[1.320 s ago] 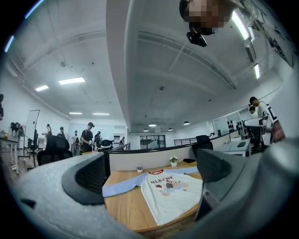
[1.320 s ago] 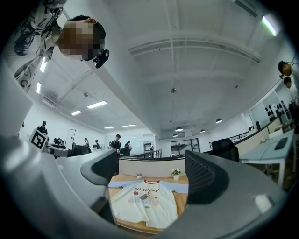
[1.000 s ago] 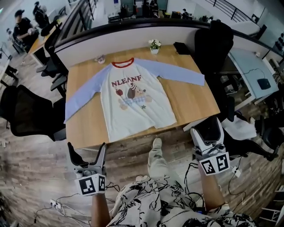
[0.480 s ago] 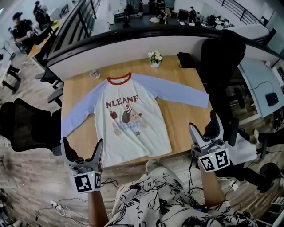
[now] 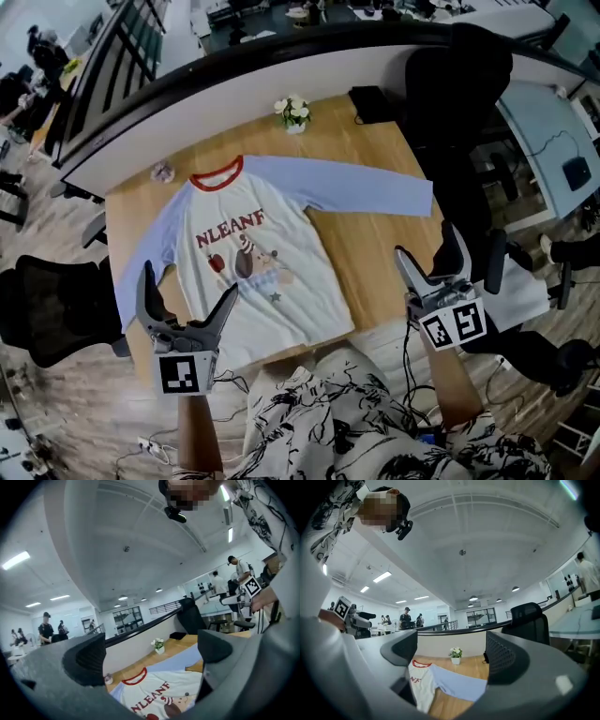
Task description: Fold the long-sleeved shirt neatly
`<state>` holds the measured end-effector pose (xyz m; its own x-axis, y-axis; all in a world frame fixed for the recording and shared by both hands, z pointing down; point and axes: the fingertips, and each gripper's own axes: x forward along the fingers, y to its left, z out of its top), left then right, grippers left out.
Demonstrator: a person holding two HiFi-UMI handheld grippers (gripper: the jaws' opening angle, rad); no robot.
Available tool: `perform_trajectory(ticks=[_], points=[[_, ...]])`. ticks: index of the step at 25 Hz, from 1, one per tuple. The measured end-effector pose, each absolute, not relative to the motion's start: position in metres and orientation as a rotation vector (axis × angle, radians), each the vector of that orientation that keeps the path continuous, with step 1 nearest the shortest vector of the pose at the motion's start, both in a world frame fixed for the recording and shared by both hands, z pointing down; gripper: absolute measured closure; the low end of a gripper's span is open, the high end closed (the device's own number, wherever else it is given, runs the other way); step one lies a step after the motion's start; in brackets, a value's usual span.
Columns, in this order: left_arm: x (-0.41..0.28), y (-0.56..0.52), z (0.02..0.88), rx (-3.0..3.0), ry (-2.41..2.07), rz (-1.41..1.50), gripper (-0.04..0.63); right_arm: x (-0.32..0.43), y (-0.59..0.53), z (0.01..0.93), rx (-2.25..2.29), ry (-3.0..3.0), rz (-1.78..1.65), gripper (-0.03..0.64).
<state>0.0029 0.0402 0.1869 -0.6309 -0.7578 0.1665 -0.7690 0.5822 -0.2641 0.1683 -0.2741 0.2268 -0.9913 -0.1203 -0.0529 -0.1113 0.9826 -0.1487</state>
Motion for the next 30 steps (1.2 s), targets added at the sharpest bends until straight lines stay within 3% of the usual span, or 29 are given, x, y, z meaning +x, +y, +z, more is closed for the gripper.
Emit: perform_trajectory(ticks=[13, 24, 30], points=[[0.027, -0.241, 0.254, 2.161, -2.054, 0.677, -0.003, 0.206, -0.372, 0.339, -0.791, 3.171, -0.330, 0.170], [0.084, -0.441, 0.405, 2.409, -1.525, 0.691, 0.002, 0.196, -0.449, 0.477, -1.216, 3.262, -0.567, 0.244], [0.088, -0.514, 0.490, 2.340, -1.373, 0.693, 0.025, 0.184, -0.481, 0.530, -1.309, 3.374, -0.579, 0.246]])
